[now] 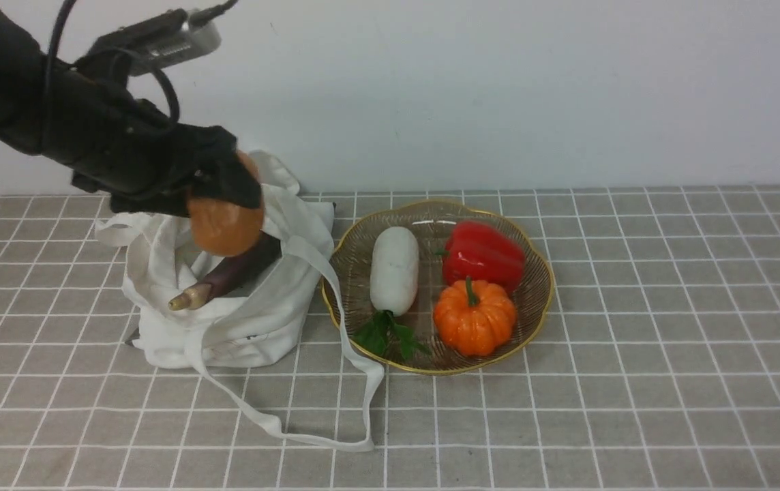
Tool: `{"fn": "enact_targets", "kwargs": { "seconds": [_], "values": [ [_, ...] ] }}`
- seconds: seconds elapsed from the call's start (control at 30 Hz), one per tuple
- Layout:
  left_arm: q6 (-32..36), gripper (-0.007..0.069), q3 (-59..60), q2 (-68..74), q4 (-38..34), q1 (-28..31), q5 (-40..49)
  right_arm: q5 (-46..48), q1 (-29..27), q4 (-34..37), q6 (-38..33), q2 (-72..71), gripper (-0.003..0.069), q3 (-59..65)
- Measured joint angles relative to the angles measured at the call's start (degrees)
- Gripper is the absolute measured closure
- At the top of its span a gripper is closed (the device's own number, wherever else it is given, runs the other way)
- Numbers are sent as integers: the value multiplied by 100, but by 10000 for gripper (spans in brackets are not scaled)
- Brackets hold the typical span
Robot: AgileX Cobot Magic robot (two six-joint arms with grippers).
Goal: Take vegetables from bag on grey coffee tablecloth place on plate.
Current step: 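Take the potato out of the bag and place it on the plate with the left gripper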
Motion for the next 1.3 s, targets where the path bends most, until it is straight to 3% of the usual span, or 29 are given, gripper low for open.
{"fn": "enact_targets", "kwargs": {
  "seconds": [0.23, 0.5, 0.87, 1.1, 1.3],
  "values": [
    [263, 104, 0, 868, -246, -1266, -662, 0, 0, 0, 0, 0, 674, 0],
    [374, 104, -196, 1620, -198, -2066, -1732, 0, 0, 0, 0, 0, 674, 0],
    [510, 104, -231, 1815, -174, -2222, -2015, 0, 0, 0, 0, 0, 674, 0],
    [554, -36, -286, 1771, -136, -2222, -1884, 0, 0, 0, 0, 0, 674, 0],
    [704, -53, -564, 1322, 104, -2222, -1594, 0, 0, 0, 0, 0, 674, 0]
  ]
}}
